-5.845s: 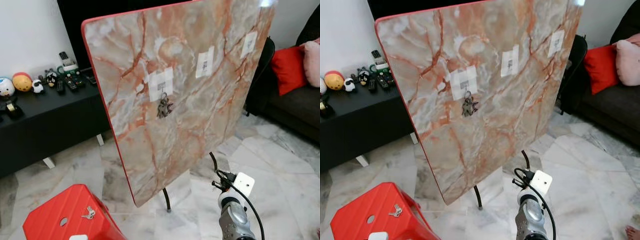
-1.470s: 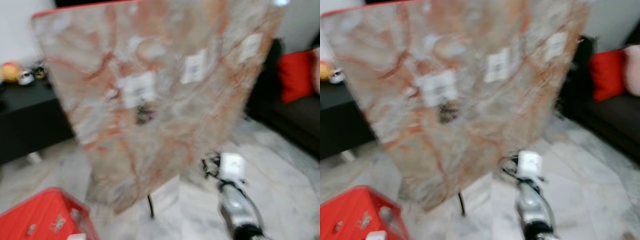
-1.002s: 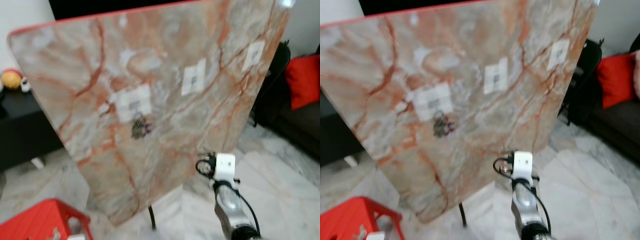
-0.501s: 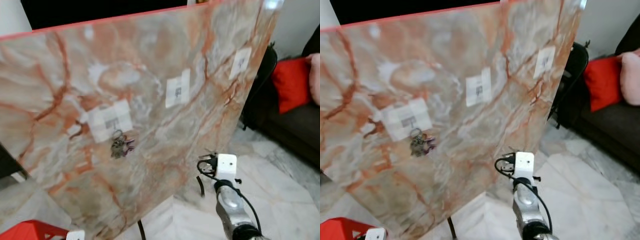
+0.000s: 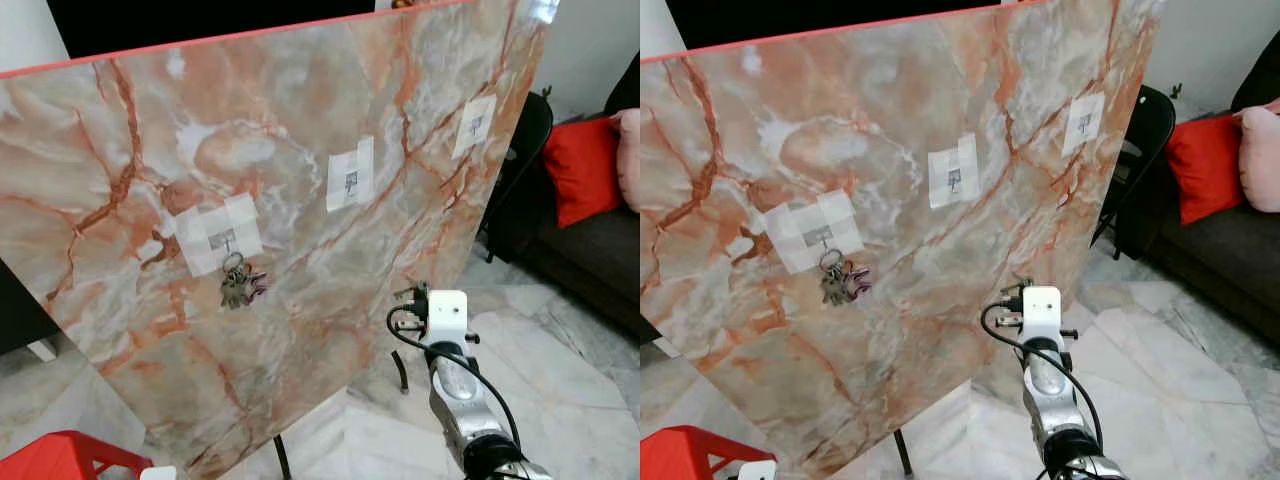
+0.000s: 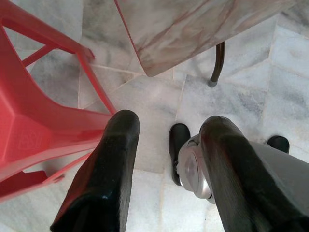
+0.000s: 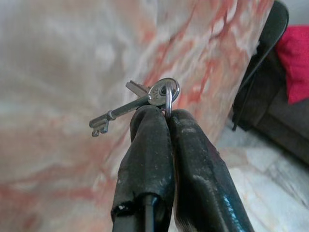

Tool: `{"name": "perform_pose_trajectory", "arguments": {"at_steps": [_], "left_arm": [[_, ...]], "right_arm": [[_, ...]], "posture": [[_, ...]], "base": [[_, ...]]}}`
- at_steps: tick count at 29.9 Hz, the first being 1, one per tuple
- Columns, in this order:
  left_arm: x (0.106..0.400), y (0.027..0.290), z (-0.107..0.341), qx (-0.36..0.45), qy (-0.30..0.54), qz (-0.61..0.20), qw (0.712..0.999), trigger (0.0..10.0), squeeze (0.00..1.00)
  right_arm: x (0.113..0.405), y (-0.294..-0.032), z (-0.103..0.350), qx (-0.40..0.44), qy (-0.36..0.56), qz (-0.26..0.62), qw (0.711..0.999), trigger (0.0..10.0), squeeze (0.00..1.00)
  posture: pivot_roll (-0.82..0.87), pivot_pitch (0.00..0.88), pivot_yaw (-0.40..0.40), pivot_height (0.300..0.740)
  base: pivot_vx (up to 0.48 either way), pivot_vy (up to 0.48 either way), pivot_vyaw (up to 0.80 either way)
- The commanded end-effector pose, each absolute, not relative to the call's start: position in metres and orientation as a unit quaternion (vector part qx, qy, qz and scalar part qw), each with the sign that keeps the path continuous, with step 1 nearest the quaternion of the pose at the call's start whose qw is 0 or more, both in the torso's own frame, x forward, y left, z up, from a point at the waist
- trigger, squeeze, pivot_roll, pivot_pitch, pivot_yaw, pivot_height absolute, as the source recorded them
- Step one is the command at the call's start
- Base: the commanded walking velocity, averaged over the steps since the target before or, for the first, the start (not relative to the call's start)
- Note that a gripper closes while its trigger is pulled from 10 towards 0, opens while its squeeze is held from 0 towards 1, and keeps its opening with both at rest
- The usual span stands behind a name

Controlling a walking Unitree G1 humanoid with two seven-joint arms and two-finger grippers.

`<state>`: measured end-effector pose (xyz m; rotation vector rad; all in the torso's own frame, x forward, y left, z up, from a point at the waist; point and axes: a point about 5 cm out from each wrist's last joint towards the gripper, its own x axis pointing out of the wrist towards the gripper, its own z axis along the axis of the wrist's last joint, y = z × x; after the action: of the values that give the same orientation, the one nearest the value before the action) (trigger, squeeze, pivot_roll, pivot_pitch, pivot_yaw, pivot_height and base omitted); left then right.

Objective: Hang keys on a hook

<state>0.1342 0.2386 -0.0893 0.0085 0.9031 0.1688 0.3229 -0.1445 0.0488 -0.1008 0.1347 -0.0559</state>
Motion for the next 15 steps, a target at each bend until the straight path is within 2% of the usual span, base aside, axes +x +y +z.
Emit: {"name": "perform_pose_trajectory", "arguments": {"at_steps": [1,8,15], "left_arm": [[0.1318,0.2386,-0.0906,0.009,0.445,0.08,0.892,10.0,0.0],[0.1321,0.2384,-0.0906,0.005,0.444,0.081,0.892,10.0,0.0],[0.132,0.2389,-0.0906,0.006,0.445,0.08,0.892,10.0,0.0]], "right_arm": [[0.3298,-0.1443,0.0603,-0.057,0.046,-0.026,0.997,10.0,0.0],[0.3277,-0.1475,0.0568,-0.039,0.055,-0.033,0.997,10.0,0.0],[0.3231,-0.1498,0.0527,-0.034,0.058,-0.038,0.997,10.0,0.0]], "posture": [[0.04,0.0,-0.029,0.728],[0.04,0.0,-0.03,0.728],[0.04,0.0,-0.025,0.728]], "base": [[0.0,0.0,0.0],[0.0,0.0,0.0],[0.0,0.0,0.76]]}}
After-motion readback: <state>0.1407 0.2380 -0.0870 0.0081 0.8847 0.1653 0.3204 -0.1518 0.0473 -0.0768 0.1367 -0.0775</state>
